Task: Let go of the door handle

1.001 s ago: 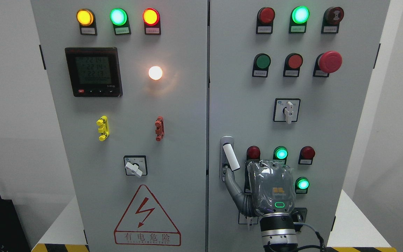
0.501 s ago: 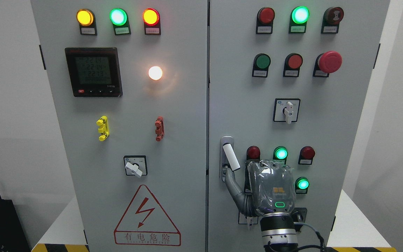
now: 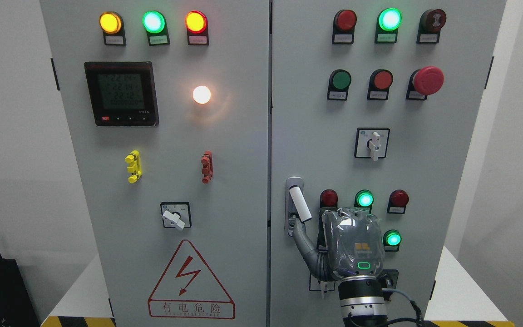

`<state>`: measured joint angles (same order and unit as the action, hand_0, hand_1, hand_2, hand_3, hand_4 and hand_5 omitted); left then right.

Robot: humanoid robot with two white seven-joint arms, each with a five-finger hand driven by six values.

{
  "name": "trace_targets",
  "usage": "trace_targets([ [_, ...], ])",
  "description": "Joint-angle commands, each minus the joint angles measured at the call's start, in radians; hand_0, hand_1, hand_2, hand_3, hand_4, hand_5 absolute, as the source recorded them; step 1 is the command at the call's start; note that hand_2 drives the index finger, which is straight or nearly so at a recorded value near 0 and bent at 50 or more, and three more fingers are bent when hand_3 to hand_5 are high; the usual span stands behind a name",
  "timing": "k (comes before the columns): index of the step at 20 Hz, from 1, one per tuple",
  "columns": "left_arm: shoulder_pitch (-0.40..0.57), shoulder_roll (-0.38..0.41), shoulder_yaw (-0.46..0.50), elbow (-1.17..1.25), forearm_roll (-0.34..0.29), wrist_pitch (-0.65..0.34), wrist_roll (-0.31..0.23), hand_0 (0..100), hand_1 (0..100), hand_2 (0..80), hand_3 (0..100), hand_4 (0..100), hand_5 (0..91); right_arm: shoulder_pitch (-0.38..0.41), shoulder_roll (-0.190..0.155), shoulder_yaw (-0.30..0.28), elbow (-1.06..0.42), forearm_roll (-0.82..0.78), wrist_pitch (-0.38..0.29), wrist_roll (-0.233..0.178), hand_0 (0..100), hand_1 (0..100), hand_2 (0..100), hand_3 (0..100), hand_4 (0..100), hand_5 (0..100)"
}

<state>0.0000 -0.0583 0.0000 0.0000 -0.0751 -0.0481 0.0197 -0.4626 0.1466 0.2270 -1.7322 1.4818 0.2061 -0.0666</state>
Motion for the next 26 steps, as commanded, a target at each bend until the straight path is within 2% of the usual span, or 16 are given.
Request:
trace_targets([
  [1,-0.003,0.0,0.002,0.009,0.0,0.001,0.0,12,39,0.0,0,0,0.0,-0.001,-0.001,-0.005,0.0,-0.002,-0.001,0.001,52,12,86,100,99,100],
  [26,-0.003,0.0,0.002,0.009,0.0,0.001,0.0,12,39,0.0,0,0,0.0,-0.005,-0.001,-0.018,-0.003,-0.005,-0.001,0.001,53,12,86,100,100,100],
])
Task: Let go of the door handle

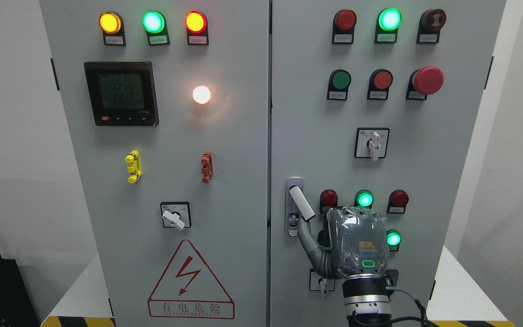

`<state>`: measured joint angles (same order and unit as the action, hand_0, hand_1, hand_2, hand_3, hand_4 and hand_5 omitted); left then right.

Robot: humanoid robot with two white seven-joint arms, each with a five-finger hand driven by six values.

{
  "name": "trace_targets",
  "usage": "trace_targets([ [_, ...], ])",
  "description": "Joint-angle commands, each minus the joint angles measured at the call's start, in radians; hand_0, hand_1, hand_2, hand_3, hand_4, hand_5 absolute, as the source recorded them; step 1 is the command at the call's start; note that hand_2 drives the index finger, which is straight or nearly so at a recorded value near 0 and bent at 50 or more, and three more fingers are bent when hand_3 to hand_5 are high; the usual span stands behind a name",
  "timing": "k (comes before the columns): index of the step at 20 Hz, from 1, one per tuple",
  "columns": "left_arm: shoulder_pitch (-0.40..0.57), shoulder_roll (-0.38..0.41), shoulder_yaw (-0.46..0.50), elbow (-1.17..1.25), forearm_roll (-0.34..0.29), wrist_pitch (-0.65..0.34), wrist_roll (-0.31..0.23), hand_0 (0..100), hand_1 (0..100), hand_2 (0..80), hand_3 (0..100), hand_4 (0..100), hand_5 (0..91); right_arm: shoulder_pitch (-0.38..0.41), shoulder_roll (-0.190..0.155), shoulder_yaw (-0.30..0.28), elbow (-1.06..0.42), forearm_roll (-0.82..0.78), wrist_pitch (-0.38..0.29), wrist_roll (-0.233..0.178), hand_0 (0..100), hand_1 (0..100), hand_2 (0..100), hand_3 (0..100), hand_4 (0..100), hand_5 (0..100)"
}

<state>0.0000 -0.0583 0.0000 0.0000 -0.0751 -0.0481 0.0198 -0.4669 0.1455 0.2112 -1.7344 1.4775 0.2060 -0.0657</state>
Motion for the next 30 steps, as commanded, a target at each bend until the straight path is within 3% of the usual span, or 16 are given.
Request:
trace_targets([
  [1,-0.002,0.0,0.002,0.009,0.0,0.001,0.0,12,39,0.0,0,0,0.0,-0.001,0.0,-0.003,-0.001,0.0,0.0,0.0,53,12,86,100,100,100],
  [30,-0.003,0.0,0.002,0.009,0.0,0.001,0.0,12,39,0.0,0,0,0.0,-0.003,-0.003,-0.019,-0.008,-0.002,-0.002,0.0,53,12,86,100,100,100],
])
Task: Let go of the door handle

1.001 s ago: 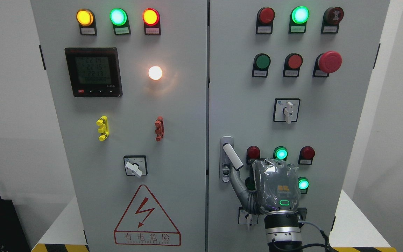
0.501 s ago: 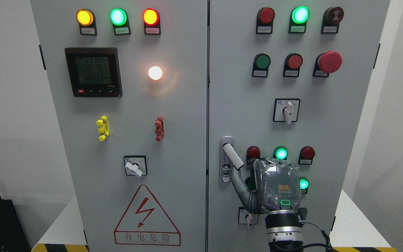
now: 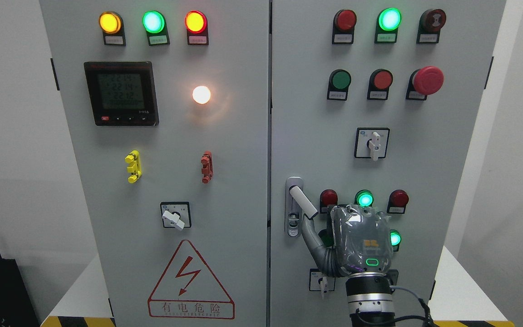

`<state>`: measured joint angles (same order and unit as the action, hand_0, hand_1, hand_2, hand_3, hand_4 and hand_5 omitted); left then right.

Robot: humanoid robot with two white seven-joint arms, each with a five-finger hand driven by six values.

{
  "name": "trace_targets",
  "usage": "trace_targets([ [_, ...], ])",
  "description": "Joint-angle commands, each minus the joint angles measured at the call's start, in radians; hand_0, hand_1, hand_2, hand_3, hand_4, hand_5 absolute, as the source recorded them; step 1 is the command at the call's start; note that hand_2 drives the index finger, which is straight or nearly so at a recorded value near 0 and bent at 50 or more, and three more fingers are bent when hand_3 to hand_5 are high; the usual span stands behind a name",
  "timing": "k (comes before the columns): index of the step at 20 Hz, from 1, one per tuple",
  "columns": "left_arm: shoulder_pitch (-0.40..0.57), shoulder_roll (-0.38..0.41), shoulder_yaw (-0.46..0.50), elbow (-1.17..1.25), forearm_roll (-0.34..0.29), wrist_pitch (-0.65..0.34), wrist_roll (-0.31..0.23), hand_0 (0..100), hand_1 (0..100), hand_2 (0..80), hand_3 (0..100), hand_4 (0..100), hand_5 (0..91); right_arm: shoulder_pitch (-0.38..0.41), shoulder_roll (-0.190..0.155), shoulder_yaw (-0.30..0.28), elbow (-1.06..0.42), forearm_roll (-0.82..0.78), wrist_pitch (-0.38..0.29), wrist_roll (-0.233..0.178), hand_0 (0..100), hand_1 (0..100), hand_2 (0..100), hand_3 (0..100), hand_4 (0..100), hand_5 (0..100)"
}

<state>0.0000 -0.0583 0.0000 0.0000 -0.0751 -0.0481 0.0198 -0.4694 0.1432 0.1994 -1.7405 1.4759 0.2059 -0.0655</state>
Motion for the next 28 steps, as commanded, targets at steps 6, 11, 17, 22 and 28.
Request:
trace_targets([
  [6,-0.003,0.0,0.002,0.009,0.0,0.001,0.0,12,39,0.0,0,0,0.0,-0.002,-0.001,-0.009,-0.002,0.0,-0.002,0.0,53,12,86,100,100,100],
  [11,-0.003,0.0,0.002,0.009,0.0,0.001,0.0,12,39,0.0,0,0,0.0,-0.003,-0.001,-0.011,-0.002,0.0,-0.002,0.0,53,12,86,100,100,100],
  [17,-0.003,0.0,0.002,0.009,0.0,0.001,0.0,12,39,0.0,0,0,0.0,-0.003,-0.001,-0.011,-0.002,0.0,-0.002,0.0,54,12,86,100,100,100],
  [22,-0.003,0.0,0.002,0.009,0.0,0.001,0.0,12,39,0.0,0,0,0.0,-0.005,-0.001,-0.014,-0.002,-0.002,-0.002,0.0,54,12,86,100,100,100],
  [28,-0.003,0.0,0.002,0.009,0.0,0.001,0.0,12,39,0.0,0,0,0.0,-0.006,-0.001,-0.014,-0.002,-0.002,-0.002,0.0,54,12,86,100,100,100],
])
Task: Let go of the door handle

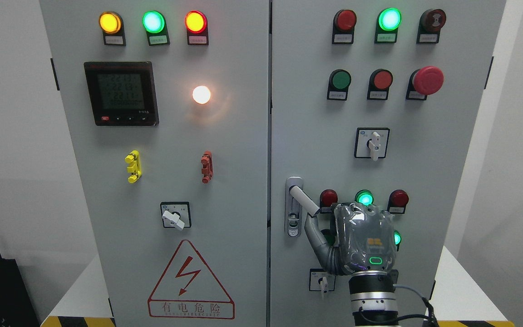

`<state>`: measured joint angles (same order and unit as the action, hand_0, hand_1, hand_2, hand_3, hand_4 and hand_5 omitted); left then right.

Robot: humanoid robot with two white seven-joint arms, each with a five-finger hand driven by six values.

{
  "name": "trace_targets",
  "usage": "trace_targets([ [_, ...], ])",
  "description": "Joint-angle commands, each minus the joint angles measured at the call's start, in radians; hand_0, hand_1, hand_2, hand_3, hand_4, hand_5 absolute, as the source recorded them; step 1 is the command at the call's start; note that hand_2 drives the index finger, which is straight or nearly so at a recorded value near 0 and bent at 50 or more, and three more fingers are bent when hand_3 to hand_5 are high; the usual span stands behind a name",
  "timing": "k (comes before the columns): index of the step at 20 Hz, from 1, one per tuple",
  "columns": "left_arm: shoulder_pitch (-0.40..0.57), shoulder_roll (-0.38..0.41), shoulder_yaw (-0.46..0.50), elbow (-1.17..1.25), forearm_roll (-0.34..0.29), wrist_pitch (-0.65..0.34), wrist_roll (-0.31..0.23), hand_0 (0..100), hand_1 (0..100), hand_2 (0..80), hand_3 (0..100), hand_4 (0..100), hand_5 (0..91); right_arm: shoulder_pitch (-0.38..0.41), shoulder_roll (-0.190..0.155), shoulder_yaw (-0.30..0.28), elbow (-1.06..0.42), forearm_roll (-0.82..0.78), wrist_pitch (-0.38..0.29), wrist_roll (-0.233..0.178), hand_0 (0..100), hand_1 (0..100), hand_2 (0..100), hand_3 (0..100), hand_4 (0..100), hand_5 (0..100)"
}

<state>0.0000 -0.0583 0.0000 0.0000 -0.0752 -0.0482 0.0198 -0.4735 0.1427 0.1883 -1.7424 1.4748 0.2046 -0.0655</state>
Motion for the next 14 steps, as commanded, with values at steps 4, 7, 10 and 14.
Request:
trace_targets([
  [4,-0.003,0.0,0.002,0.009,0.0,0.001,0.0,12,39,0.0,0,0,0.0,-0.007,0.0,-0.003,0.0,-0.001,-0.001,0.0,54,11,87,100,100,100],
  [7,-0.003,0.0,0.002,0.009,0.0,0.001,0.0,12,39,0.0,0,0,0.0,-0.007,0.0,-0.003,0.0,-0.001,-0.001,0.0,54,11,87,100,100,100],
  [10,-0.003,0.0,0.002,0.009,0.0,0.001,0.0,12,39,0.0,0,0,0.0,-0.007,0.0,-0.003,0.0,-0.001,-0.001,0.0,54,11,87,100,100,100],
  [14,-0.003,0.0,0.002,0.009,0.0,0.001,0.0,12,39,0.0,0,0,0.0,-0.007,0.0,-0.003,0.0,-0.001,-0.001,0.0,54,11,87,100,100,100],
])
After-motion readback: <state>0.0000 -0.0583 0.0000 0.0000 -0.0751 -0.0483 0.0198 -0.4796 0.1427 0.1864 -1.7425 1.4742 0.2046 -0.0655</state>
